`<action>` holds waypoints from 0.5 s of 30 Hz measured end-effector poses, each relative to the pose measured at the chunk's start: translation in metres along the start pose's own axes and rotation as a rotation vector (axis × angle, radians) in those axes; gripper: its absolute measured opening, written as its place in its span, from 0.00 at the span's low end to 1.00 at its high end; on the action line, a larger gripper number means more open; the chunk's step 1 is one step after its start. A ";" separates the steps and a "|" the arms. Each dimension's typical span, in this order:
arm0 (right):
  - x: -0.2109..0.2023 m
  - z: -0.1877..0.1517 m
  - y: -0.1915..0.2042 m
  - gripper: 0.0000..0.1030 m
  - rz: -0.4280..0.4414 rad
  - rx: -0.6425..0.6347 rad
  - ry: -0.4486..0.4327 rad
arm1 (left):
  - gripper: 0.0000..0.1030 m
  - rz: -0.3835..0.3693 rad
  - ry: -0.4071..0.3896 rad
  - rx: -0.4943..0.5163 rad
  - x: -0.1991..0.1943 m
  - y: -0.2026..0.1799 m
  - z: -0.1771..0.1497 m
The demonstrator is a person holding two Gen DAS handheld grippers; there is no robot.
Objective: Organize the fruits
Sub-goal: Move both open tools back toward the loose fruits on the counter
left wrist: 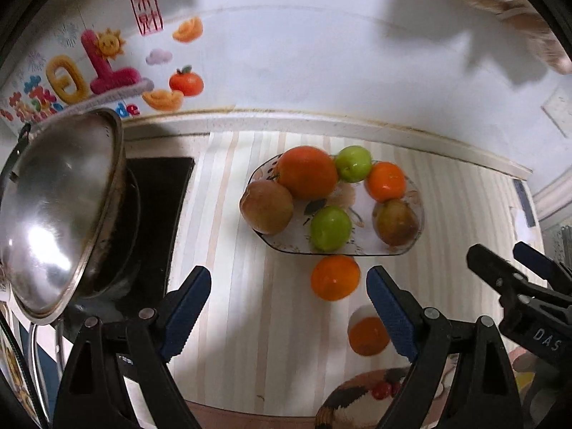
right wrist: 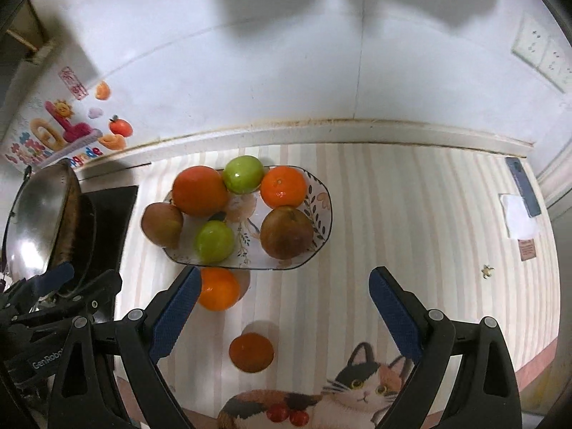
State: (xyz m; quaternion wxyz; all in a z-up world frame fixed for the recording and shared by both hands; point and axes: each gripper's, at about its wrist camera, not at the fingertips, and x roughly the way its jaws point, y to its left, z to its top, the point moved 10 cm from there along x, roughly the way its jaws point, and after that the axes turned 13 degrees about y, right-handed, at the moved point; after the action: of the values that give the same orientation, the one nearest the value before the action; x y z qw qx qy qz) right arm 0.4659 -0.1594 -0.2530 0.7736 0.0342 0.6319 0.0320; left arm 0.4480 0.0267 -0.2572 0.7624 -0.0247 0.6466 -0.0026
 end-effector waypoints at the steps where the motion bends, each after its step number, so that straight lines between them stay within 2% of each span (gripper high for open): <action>1: -0.005 -0.003 0.001 0.94 -0.001 -0.002 -0.009 | 0.86 0.004 -0.013 0.004 -0.006 0.000 -0.001; 8: -0.053 -0.030 0.006 0.94 -0.004 -0.014 -0.080 | 0.86 -0.004 -0.117 0.019 -0.056 0.001 -0.019; 15: -0.097 -0.053 0.014 0.94 0.002 -0.028 -0.145 | 0.86 -0.013 -0.174 0.033 -0.089 0.000 -0.034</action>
State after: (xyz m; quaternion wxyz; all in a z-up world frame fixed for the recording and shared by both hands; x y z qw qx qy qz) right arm 0.3949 -0.1535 -0.1671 0.8178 0.0264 0.5735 0.0389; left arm 0.4003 0.0283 -0.1751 0.8161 -0.0165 0.5775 -0.0163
